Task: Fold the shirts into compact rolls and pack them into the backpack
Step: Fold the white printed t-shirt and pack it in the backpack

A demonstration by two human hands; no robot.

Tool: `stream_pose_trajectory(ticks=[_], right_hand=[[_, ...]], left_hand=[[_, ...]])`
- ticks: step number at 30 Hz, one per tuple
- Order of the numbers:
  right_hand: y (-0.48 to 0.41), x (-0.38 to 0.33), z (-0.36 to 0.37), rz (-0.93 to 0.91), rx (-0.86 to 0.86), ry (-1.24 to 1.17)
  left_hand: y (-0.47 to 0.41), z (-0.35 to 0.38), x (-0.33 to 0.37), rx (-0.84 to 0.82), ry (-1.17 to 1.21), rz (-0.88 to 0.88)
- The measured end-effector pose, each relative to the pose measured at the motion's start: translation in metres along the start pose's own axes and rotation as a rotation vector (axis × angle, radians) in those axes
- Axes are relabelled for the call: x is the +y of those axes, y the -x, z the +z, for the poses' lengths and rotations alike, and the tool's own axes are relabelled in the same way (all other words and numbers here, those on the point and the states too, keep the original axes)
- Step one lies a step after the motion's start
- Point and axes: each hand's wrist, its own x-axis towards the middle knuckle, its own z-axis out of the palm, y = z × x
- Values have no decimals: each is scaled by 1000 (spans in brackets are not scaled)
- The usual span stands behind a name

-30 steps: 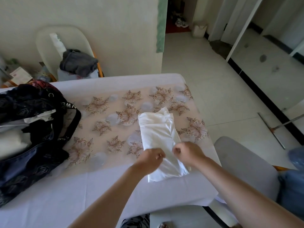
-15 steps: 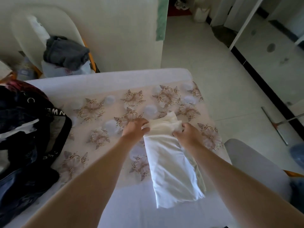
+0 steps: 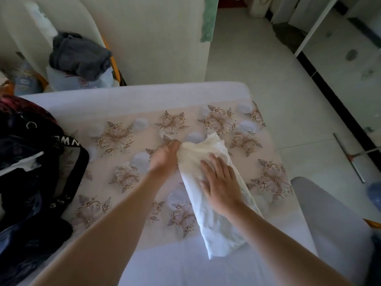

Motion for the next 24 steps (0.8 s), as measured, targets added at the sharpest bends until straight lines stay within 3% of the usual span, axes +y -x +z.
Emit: stream_pose_trajectory(ticks=[3, 6, 8, 10, 11, 15, 17, 20, 24], right_hand=[[8, 23, 7, 83, -212, 52], [6, 34, 3, 33, -281, 44], [4, 32, 1, 30, -264, 23], [6, 30, 1, 56, -225, -15], [7, 30, 1, 75, -201, -31], [20, 40, 1, 128, -165, -8], [28, 50, 1, 131, -200, -8], [36, 64, -1, 152, -240, -20], [37, 66, -9, 139, -149, -14]], left_hand=[[-10, -8, -11, 0, -42, -65], [0, -3, 11, 101, -195, -68], [18, 10, 38, 163, -133, 251], [29, 32, 54, 33, -173, 609], [28, 44, 56, -54, -248, 687], [5, 52, 34, -339, -491, 359], [-9, 46, 25, -391, -524, 297], [-12, 43, 26, -345, -570, 264], [30, 52, 48, -52, -416, 277]])
